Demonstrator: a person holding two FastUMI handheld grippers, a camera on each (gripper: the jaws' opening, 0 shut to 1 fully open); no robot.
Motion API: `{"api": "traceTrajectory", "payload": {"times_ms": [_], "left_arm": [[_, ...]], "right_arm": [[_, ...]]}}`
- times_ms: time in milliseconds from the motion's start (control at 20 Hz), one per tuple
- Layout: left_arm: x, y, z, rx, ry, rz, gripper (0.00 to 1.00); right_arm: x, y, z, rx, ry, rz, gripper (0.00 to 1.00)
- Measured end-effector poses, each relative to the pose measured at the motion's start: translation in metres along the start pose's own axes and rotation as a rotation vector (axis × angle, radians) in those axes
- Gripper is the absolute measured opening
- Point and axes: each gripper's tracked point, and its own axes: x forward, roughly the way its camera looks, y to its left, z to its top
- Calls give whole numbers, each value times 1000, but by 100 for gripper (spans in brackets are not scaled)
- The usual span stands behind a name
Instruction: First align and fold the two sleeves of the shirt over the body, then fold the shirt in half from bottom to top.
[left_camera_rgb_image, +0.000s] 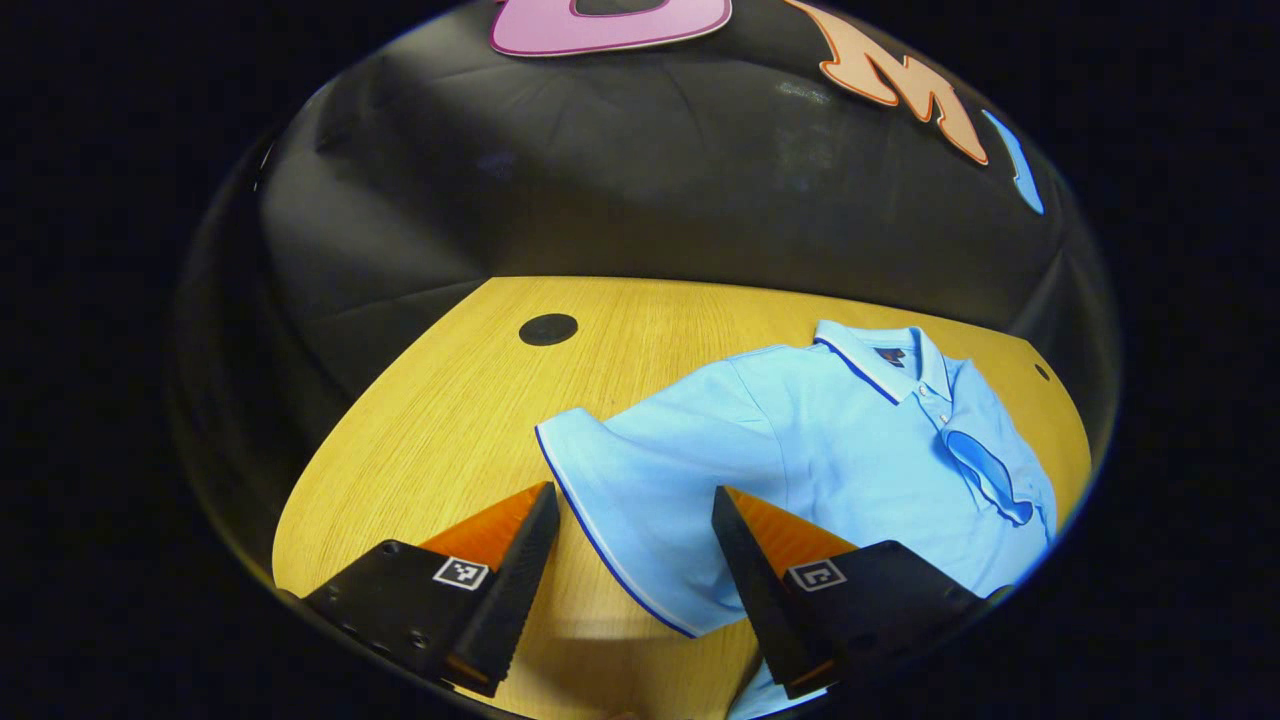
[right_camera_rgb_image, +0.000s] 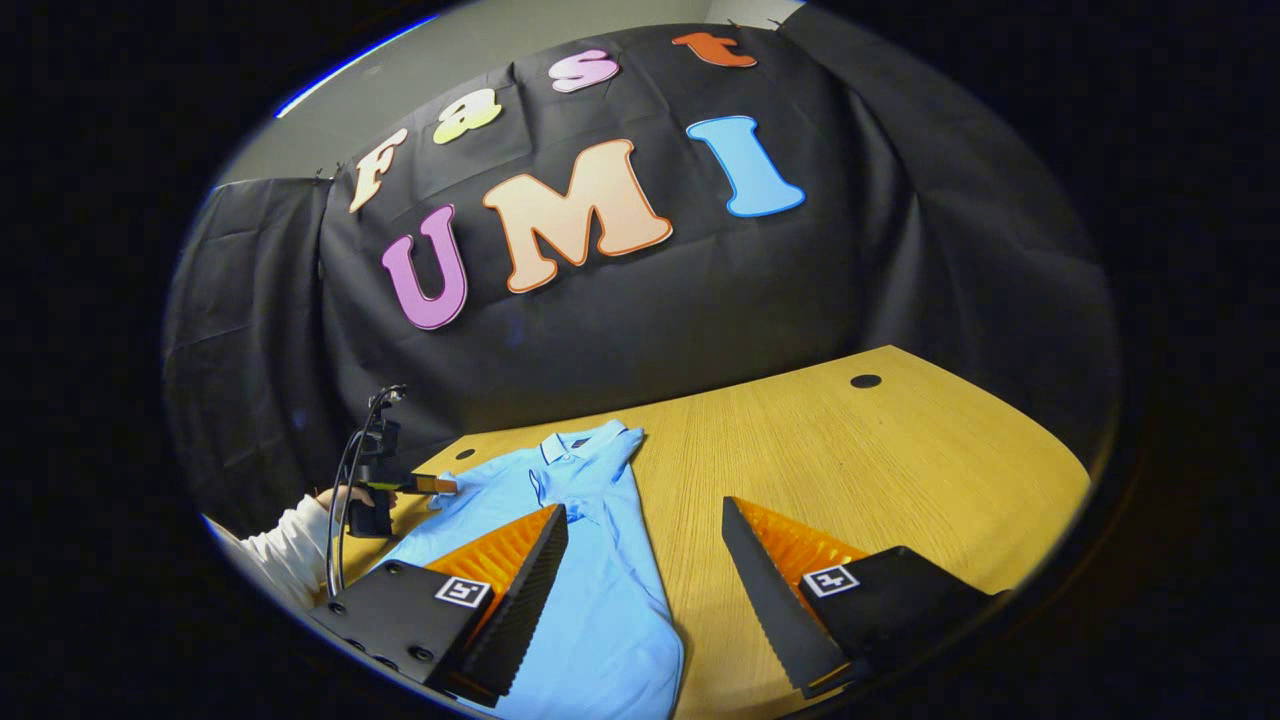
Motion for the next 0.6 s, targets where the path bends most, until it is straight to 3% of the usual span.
{"api": "traceTrajectory", "payload": {"times_ms": [50,100,150,200,350,400,550,600], "left_arm": [[2,-2,0,-4,-4,-3,90],[3,-3,0,-5,-7,-12,77],[2,-4,1,-12,-11,-18,71],[2,-8,1,-13,-7,-30,56],[0,-17,1,-25,-8,-84,32],[0,-17,1,-27,-9,-92,17],[-2,-22,0,-15,-7,-135,15],[-2,-22,1,-28,-12,-138,8]], "right_arm": [[-1,-2,0,8,-4,-2,97],[-2,-3,-2,14,-4,-5,97],[-2,-5,-2,19,-4,-8,97],[-3,-6,-4,23,-2,-9,97],[-4,-12,-8,19,2,-21,97],[-4,-14,-9,14,3,-27,97],[-6,-15,-10,10,7,-27,97],[-6,-17,-12,11,6,-27,97]]}}
